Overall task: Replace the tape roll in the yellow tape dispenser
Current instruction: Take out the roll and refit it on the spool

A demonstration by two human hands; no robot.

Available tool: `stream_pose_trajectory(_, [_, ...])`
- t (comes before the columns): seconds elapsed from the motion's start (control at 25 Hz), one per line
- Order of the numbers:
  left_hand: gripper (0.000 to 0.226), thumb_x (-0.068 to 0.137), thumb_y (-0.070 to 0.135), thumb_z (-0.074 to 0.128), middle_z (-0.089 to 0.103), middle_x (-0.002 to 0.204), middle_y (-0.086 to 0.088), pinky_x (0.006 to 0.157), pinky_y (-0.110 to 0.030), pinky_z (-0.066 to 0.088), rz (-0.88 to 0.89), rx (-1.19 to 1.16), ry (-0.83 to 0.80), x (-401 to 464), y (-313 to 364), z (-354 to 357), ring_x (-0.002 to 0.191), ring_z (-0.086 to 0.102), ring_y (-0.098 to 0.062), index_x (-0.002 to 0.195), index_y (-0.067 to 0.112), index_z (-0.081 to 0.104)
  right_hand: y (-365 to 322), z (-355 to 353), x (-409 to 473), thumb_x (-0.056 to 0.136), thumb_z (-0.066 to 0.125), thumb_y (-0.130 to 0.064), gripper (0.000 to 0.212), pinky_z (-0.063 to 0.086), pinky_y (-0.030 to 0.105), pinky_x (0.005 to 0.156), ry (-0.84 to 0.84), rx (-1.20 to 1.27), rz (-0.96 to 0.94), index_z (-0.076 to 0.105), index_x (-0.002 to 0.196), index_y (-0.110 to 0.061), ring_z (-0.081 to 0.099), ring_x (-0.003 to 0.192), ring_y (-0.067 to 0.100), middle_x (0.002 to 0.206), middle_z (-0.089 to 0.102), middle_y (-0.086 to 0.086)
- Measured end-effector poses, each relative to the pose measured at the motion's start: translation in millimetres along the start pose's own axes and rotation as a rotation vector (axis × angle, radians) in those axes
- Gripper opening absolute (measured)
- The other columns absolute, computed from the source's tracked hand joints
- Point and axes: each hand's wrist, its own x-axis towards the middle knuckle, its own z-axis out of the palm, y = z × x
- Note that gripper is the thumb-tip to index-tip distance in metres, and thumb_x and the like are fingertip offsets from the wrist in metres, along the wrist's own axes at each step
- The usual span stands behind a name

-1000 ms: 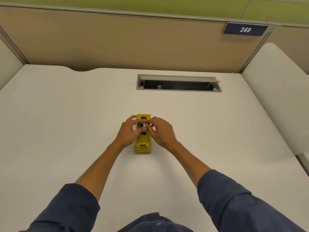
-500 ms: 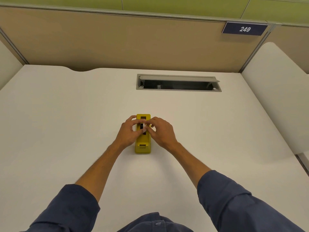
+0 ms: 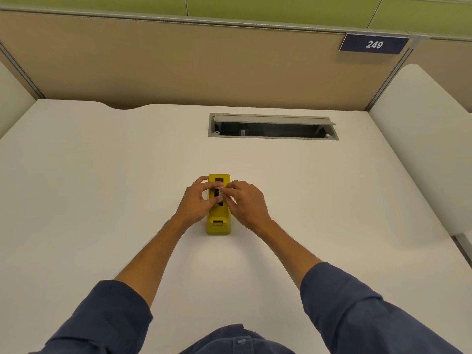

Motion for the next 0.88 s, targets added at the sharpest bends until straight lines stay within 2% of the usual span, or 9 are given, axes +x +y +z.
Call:
stream_pose_trajectory(0.16, [0.040, 0.083, 0.031, 0.068, 0.043, 0.145, -0.004, 0.093, -0.030, 0.038, -0.003, 0.016, 0.008, -1.6, 2.2, 0.5, 0.128, 0.045, -0.025, 0.122, 0.023, 0.062, 1.2, 1.9, -3.0, 0.087, 0.067, -0.019, 0.014, 0.045, 0.031, 0.055, -0.007, -0.054, -0.031, 0.072, 0.099, -0.018, 0.064, 0.073, 0.027, 0.090, 0.071, 0.006])
stream_pose_trajectory(0.32, [0.041, 0.082, 0.032, 0.069, 0.043, 0.145, -0.004, 0.100, -0.038, 0.040, -0.009, 0.009, -0.005, -0.9, 1.1, -0.6, 0.129, 0.044, -0.027, 0.121, 0.024, 0.063, 0.7, 1.2, -3.0, 0.086, 0.068, -0.018, 0.014, 0.045, 0.031, 0.057, -0.043, -0.055, -0.061, 0.072, 0.100, -0.016, 0.065, 0.075, 0.028, 0.092, 0.071, 0.008])
stream_pose_trajectory(0.44, [0.041, 0.083, 0.032, 0.068, 0.042, 0.146, -0.004, 0.095, -0.030, 0.037, -0.022, 0.022, 0.005, -2.2, 3.8, 0.2, 0.129, 0.044, -0.027, 0.123, 0.024, 0.061, -0.1, 0.2, -4.2, 0.089, 0.064, -0.021, 0.024, 0.044, 0.030, 0.059, -0.041, -0.042, -0.046, 0.068, 0.112, -0.018, 0.066, 0.080, 0.026, 0.098, 0.071, 0.007])
stream_pose_trajectory(0.56, [0.041, 0.084, 0.029, 0.067, 0.041, 0.146, -0.004, 0.095, -0.031, 0.038, -0.019, 0.015, -0.001, -3.1, 4.4, 1.3, 0.129, 0.044, -0.027, 0.124, 0.024, 0.060, -1.6, -3.2, -4.7, 0.090, 0.062, -0.029, 0.034, 0.049, 0.032, 0.068, -0.029, 0.043, 0.057, 0.061, 0.122, -0.019, 0.065, 0.088, 0.023, 0.109, 0.069, 0.003])
stream_pose_trajectory(0.76, [0.043, 0.086, 0.016, 0.065, 0.043, 0.145, 0.000, 0.094, -0.024, 0.037, -0.016, -0.107, -0.011, -7.5, 1.7, 4.7, 0.123, 0.047, -0.018, 0.128, 0.026, 0.056, 2.2, -5.1, -0.1, 0.083, 0.064, -0.041, 0.057, 0.049, 0.037, 0.085, -0.215, 0.057, 0.127, 0.049, 0.133, -0.017, 0.056, 0.111, 0.022, 0.132, 0.055, 0.002])
stream_pose_trajectory(0.88, [0.055, 0.089, 0.006, 0.059, 0.048, 0.143, 0.002, 0.099, -0.022, 0.038, -0.028, -0.265, -0.002, -11.9, 2.4, 7.5, 0.131, 0.045, -0.014, 0.139, 0.024, 0.043, 3.1, -5.6, 3.8, 0.084, 0.064, -0.043, 0.055, 0.047, 0.037, 0.086, -0.282, 0.029, 0.138, 0.051, 0.132, -0.019, 0.055, 0.114, 0.023, 0.135, 0.052, 0.002])
